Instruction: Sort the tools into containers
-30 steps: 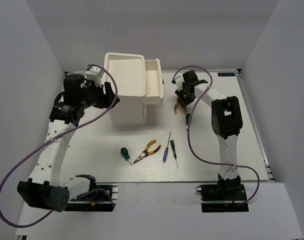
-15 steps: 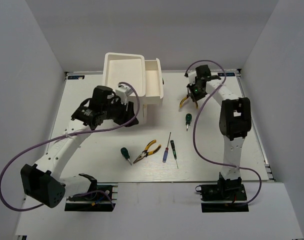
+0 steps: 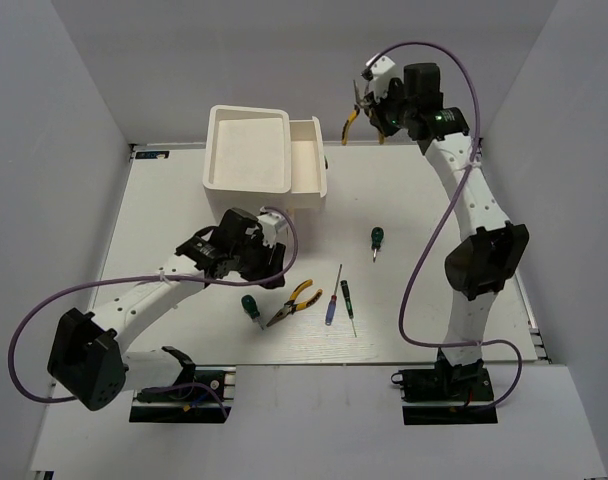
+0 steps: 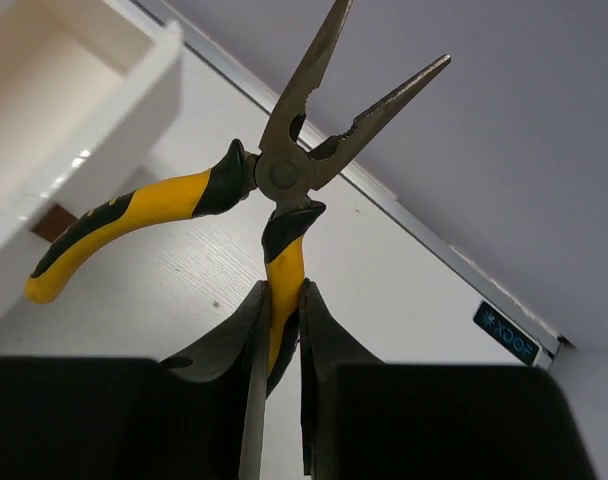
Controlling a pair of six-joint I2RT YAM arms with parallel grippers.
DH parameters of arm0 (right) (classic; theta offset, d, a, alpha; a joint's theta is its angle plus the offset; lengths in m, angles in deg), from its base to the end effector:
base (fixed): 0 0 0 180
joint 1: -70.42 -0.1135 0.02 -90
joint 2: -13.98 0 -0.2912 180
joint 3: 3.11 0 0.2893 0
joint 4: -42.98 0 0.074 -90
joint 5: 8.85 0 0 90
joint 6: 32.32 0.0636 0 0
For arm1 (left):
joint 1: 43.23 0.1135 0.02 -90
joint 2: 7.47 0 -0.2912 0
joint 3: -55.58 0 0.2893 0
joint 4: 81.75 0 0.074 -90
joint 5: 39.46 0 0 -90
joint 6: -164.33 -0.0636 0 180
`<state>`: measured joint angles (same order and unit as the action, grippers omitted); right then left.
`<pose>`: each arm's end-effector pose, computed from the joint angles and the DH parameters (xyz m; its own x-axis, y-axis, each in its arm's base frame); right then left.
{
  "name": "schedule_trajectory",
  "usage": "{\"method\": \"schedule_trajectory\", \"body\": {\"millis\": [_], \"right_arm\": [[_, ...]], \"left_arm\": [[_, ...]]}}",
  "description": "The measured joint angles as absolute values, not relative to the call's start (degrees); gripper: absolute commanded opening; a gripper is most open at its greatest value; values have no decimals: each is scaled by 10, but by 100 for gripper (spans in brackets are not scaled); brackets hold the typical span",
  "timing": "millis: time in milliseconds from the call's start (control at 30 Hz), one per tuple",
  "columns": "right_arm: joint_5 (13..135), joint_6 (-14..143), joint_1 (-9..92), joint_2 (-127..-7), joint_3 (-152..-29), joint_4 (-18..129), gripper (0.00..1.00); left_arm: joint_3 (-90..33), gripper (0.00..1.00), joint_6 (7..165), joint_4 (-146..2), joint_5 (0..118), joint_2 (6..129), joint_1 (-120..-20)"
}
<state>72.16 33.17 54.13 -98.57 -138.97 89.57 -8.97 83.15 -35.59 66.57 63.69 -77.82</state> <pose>0.4993 0.1563 0.4428 -0.1731 -0.4775 -0.8614 -0.5348 0.7800 -0.3249 0.2330 -0.1820 0.2482 -0.7525 0.3399 -0.5641 0.5746 0.7575 -0.3100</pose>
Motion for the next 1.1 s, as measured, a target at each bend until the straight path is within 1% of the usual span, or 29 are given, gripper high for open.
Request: {"method": "schedule_trajectory", "body": {"millis": [200,433,633,900,1100], "right_arm": [[723,327,489,-991,-1391,925,0],[759,329,441,-1000,-1402,943,0],[810,304,399,-1008,-1409,948,0],[891,250,337,-1060,-1452,951,0],[939,225,316,-1081,-1461,951,0]], "left_arm": [[-75,62,853,-390,639,637,-806],[-75,62,864,-402,615,637,-822],[-66,64,875,-411,603,632,-835],[-54,64,885,-415,590,617,-846],[-37,64,894,-416,580,590,-851]]}}
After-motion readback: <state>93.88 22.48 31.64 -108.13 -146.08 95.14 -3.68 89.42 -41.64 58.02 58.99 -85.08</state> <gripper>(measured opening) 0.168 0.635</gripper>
